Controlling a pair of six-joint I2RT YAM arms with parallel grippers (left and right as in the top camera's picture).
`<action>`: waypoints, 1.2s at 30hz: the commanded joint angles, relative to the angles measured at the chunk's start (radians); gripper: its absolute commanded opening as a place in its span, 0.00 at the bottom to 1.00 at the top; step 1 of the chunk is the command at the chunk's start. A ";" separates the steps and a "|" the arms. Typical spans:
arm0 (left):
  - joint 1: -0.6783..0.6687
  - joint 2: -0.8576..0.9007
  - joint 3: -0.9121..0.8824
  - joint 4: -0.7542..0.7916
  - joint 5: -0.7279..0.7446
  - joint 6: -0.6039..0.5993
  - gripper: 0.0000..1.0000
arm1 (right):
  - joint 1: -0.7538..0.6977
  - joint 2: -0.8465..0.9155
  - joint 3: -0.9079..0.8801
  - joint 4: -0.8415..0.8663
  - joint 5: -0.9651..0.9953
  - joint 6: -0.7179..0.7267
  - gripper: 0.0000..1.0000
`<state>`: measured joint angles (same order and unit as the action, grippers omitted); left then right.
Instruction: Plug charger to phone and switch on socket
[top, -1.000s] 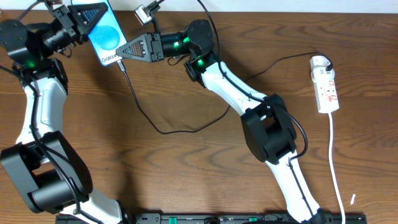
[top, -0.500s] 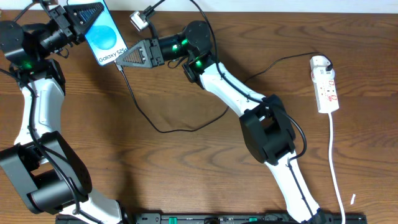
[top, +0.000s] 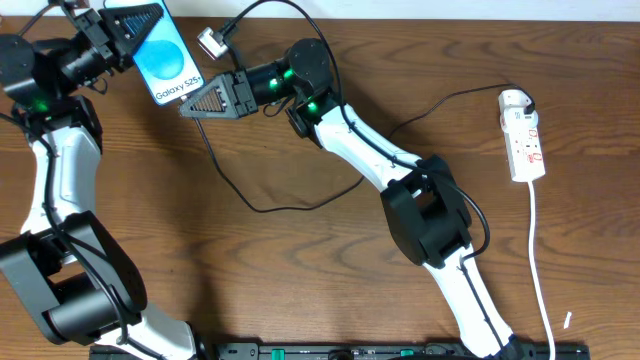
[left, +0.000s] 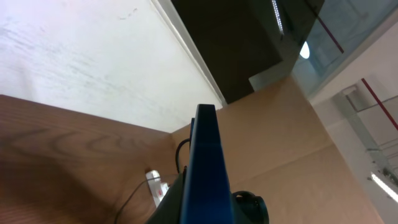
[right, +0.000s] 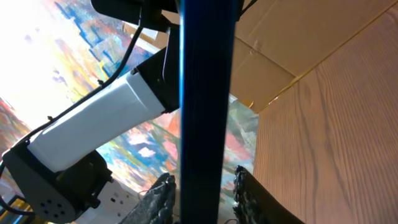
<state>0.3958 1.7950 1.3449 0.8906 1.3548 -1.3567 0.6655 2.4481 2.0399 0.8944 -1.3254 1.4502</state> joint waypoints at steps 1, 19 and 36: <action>0.016 -0.022 0.014 0.009 -0.020 -0.005 0.07 | 0.003 -0.021 0.010 0.003 -0.011 -0.007 0.29; 0.020 -0.022 0.014 0.009 -0.020 -0.006 0.07 | 0.004 -0.021 0.010 0.003 -0.013 -0.007 0.11; 0.011 -0.022 0.014 0.009 0.000 -0.005 0.07 | 0.004 -0.021 0.010 0.002 0.017 -0.003 0.01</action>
<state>0.4103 1.7950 1.3449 0.8906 1.3548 -1.3571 0.6655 2.4481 2.0399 0.8944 -1.3354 1.4506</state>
